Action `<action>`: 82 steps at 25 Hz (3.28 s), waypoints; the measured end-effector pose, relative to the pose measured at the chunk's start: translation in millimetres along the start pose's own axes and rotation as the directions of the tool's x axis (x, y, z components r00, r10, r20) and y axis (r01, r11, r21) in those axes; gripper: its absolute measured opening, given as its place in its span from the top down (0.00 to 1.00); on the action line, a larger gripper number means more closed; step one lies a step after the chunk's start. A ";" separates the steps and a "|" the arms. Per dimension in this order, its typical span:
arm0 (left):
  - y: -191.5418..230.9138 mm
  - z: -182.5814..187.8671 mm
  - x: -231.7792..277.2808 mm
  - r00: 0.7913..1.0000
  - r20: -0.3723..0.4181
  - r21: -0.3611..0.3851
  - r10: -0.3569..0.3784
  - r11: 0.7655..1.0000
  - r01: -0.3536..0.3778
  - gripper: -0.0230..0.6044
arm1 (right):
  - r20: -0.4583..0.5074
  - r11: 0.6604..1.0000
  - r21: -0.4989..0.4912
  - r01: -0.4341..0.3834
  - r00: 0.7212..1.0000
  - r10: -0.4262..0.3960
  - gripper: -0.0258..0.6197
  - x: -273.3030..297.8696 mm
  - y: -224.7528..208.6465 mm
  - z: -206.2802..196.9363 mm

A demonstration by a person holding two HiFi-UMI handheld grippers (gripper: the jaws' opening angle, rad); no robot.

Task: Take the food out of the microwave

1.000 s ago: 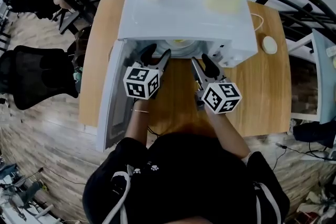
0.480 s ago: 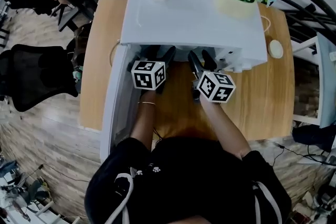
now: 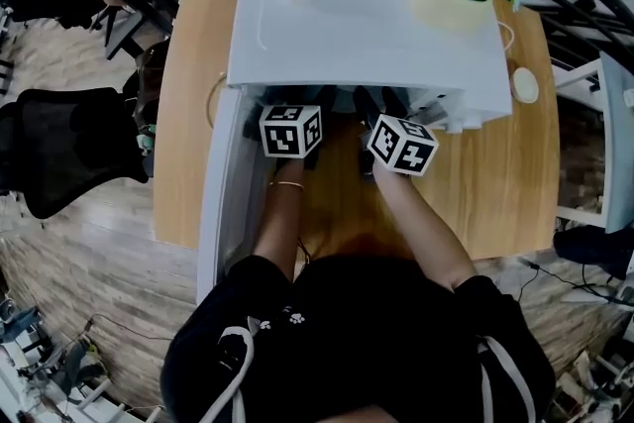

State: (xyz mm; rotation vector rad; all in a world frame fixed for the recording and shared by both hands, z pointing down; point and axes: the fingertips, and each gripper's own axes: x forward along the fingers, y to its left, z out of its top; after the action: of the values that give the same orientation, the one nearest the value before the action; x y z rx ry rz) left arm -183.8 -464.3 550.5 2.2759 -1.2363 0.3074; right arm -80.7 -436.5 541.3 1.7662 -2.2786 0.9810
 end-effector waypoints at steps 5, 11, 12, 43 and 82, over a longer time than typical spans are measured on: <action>-0.2 5.5 5.0 1.000 -0.011 0.013 0.018 1.000 -0.018 0.60 | -0.018 0.999 0.023 0.043 0.999 -0.042 0.57 12.9 -5.1 -2.1; -1.7 -0.5 9.7 0.997 -0.071 0.043 0.027 0.999 -0.024 0.60 | -0.002 0.996 0.065 0.068 0.998 -0.068 0.58 19.4 -7.7 -0.4; -2.2 -1.4 10.7 0.996 -0.079 0.045 0.030 0.999 -0.026 0.59 | 0.003 0.995 0.080 0.063 0.998 -0.063 0.58 20.4 -7.5 0.8; -7.9 2.0 8.2 0.997 -0.078 0.029 0.001 1.000 0.002 0.60 | 0.011 0.999 0.044 0.004 1.000 -0.004 0.63 13.9 -2.3 3.8; 6.8 -9.2 8.2 0.978 -0.163 -0.022 0.134 0.990 -0.139 0.73 | -0.128 0.965 -0.262 0.011 0.991 -0.046 0.60 18.8 0.5 -14.8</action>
State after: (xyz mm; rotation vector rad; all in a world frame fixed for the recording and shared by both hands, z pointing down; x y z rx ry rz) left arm -184.4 -468.0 564.0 2.0969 -1.3053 0.5070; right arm -91.7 -444.2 561.1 1.5728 -2.1776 0.7289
